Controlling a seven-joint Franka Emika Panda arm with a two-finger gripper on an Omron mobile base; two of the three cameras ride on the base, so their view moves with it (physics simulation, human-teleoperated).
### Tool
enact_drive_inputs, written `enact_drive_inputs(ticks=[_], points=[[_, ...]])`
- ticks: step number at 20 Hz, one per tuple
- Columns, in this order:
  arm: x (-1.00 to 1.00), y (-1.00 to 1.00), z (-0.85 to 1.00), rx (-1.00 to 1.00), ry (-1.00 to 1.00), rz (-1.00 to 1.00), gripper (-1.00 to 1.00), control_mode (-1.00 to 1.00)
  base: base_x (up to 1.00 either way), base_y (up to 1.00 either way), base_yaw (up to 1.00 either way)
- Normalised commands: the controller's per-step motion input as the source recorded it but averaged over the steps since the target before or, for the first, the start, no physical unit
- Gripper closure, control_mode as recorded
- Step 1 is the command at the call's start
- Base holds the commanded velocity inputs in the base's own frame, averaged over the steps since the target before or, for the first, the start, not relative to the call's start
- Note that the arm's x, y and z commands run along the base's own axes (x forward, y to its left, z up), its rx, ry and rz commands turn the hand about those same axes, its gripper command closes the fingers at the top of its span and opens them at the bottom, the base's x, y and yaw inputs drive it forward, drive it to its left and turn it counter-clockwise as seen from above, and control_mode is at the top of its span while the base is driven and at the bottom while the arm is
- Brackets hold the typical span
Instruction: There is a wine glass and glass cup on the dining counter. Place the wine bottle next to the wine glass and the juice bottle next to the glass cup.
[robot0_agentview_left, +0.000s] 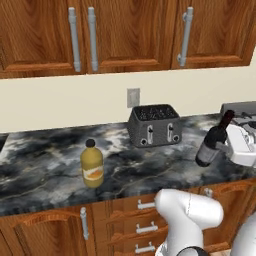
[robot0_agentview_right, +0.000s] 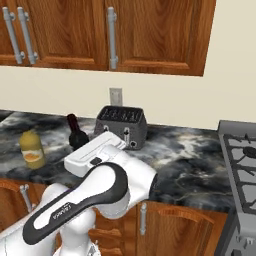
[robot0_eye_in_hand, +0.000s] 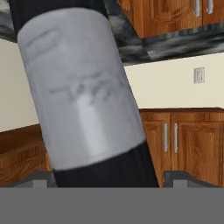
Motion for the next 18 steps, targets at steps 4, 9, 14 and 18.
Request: enact_drive_inputs(ticks=[4, 9, 14, 18], points=[[0.0, 0.0, 0.0, 0.0, 0.0, 0.0, 1.0, 1.0, -1.0, 0.42, 0.15], [0.0, 0.0, 0.0, 0.0, 0.0, 0.0, 1.0, 1.0, -0.78, 0.66, 0.72], [0.0, 0.0, 0.0, 0.0, 0.0, 0.0, 1.0, 1.0, -0.65, 0.68, 0.89], [0.0, 0.0, 0.0, 0.0, 0.0, 0.0, 1.0, 1.0, -0.64, 0.53, 0.93]])
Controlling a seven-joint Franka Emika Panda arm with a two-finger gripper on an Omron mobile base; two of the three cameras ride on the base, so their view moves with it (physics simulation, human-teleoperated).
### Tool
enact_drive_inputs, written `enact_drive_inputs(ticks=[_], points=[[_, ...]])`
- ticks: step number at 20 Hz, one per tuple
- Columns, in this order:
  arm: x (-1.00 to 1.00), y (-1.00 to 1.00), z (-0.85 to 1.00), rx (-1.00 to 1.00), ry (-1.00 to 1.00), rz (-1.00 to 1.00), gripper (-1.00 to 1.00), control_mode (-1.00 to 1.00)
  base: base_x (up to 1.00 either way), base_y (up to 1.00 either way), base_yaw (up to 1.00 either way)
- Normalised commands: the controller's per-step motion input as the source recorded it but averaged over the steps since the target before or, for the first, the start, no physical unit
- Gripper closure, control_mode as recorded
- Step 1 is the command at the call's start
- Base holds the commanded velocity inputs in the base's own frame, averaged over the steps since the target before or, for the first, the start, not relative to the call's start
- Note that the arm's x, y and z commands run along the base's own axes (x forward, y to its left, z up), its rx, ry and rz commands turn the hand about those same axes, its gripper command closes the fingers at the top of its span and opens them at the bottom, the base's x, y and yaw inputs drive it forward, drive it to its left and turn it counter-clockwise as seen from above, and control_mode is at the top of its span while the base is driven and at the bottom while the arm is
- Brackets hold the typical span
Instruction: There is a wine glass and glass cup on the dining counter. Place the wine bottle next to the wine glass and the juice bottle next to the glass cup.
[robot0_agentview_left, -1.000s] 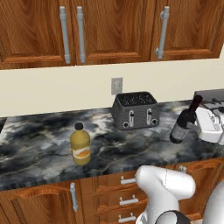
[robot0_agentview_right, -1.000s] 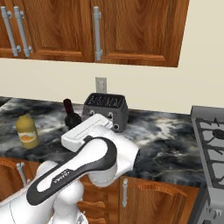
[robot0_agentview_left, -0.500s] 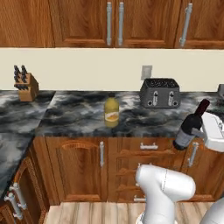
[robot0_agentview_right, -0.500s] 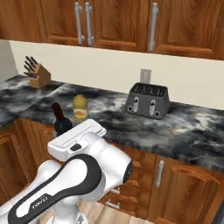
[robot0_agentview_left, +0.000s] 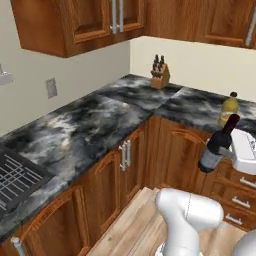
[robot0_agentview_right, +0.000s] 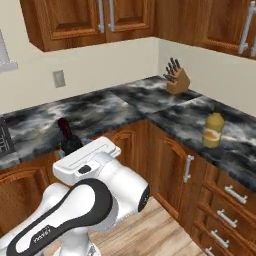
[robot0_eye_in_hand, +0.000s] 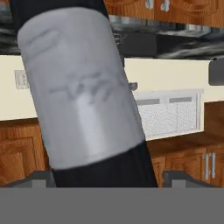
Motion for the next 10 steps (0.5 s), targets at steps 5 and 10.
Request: enact_drive_inputs(ticks=[5, 10], points=[[0.0, 0.0, 0.0, 0.0, 0.0, 0.0, 1.0, 1.0, -0.45, 0.17, 0.98], [0.0, 0.0, 0.0, 0.0, 0.0, 0.0, 1.0, 1.0, -0.03, 0.0, 0.95]])
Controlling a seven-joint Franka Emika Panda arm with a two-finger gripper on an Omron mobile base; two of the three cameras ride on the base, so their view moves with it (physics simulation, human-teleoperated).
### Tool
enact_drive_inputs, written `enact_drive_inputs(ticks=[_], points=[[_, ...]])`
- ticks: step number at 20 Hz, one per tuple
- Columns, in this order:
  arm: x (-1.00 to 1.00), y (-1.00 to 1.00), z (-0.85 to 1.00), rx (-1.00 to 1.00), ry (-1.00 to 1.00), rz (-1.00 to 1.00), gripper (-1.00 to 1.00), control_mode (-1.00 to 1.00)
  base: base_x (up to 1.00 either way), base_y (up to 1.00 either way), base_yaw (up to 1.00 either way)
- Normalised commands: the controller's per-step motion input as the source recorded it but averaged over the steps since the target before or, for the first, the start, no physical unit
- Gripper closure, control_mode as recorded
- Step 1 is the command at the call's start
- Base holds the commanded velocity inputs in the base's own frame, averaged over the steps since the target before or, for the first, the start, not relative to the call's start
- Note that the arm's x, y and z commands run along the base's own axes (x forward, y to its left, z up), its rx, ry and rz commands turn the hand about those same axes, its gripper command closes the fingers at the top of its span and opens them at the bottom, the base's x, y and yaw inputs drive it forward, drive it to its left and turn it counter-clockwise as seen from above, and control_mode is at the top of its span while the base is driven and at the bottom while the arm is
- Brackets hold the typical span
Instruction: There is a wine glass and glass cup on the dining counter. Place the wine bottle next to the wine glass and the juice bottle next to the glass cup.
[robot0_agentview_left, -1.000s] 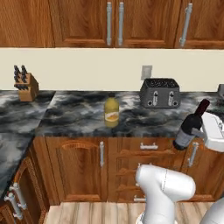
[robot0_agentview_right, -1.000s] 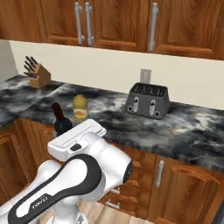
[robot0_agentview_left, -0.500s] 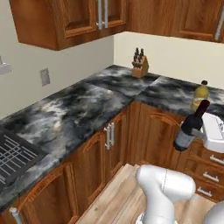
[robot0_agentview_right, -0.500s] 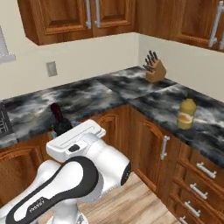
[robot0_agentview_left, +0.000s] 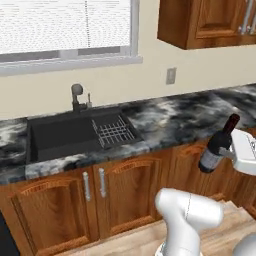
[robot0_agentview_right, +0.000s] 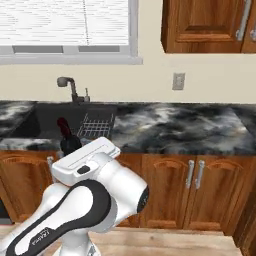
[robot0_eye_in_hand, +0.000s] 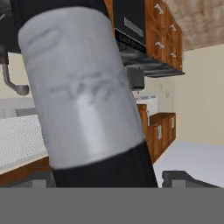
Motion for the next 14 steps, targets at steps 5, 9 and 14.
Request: enact_drive_inputs(ticks=[5, 9, 14], points=[[0.0, 0.0, 0.0, 0.0, 0.0, 0.0, 1.0, 1.0, 0.0, 0.0, 0.93], [0.0, 0.0, 0.0, 0.0, 0.0, 0.0, 1.0, 1.0, 0.0, 0.0, 0.94], [0.0, 0.0, 0.0, 0.0, 0.0, 0.0, 1.0, 1.0, 0.0, 0.0, 0.94]])
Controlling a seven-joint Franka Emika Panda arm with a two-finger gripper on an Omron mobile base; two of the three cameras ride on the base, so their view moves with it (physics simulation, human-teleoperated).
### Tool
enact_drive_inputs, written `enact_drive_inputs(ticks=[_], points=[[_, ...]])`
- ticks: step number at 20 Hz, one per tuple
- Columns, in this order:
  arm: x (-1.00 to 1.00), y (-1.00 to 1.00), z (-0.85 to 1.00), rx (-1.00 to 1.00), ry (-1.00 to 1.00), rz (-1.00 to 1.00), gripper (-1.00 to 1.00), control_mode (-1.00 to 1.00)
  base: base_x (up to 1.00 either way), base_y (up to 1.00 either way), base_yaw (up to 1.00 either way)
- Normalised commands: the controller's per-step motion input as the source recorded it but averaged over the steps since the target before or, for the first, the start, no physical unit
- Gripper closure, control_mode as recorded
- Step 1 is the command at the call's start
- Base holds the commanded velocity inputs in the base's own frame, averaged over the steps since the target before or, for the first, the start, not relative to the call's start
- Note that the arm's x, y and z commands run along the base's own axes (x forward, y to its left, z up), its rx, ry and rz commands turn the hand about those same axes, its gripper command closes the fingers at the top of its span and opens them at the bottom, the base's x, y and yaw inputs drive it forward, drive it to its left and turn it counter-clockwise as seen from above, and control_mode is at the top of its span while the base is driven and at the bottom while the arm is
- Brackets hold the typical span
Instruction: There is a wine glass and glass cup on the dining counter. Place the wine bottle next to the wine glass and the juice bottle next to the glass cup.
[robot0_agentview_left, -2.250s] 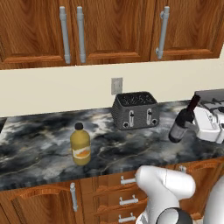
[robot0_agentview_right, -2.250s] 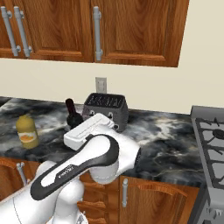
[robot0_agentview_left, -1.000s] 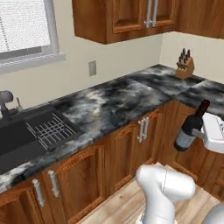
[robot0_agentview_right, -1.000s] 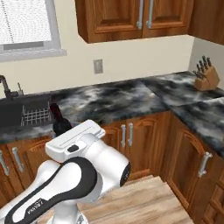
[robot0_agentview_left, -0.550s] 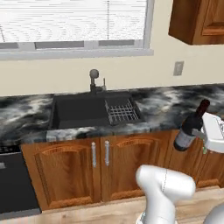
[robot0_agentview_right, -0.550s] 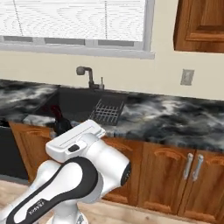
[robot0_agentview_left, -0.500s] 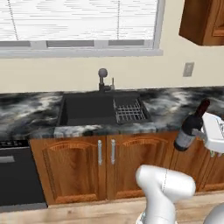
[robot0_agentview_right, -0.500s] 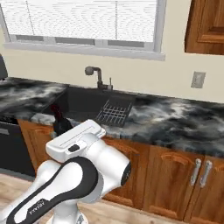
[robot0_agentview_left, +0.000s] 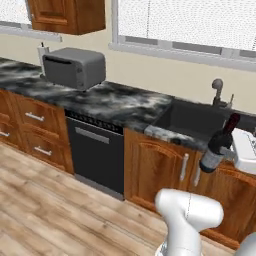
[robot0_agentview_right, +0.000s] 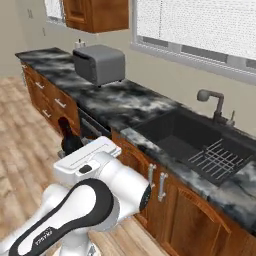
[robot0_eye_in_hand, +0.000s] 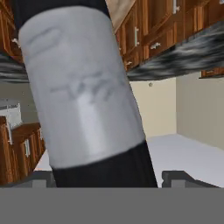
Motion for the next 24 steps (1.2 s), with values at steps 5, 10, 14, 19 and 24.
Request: enact_drive_inputs(ticks=[5, 10, 14, 19, 24], points=[[0.0, 0.0, 0.0, 0.0, 0.0, 0.0, 1.0, 1.0, 0.12, -0.05, 0.87], [0.0, 0.0, 0.0, 0.0, 0.0, 0.0, 1.0, 1.0, 0.8, -0.07, 0.66], [0.0, 0.0, 0.0, 0.0, 0.0, 0.0, 1.0, 1.0, 1.0, -0.12, 0.25], [0.0, 0.0, 0.0, 0.0, 0.0, 0.0, 1.0, 1.0, 1.0, -0.02, 0.12], [0.0, 0.0, 0.0, 0.0, 0.0, 0.0, 1.0, 1.0, 1.0, 0.0, 0.06]])
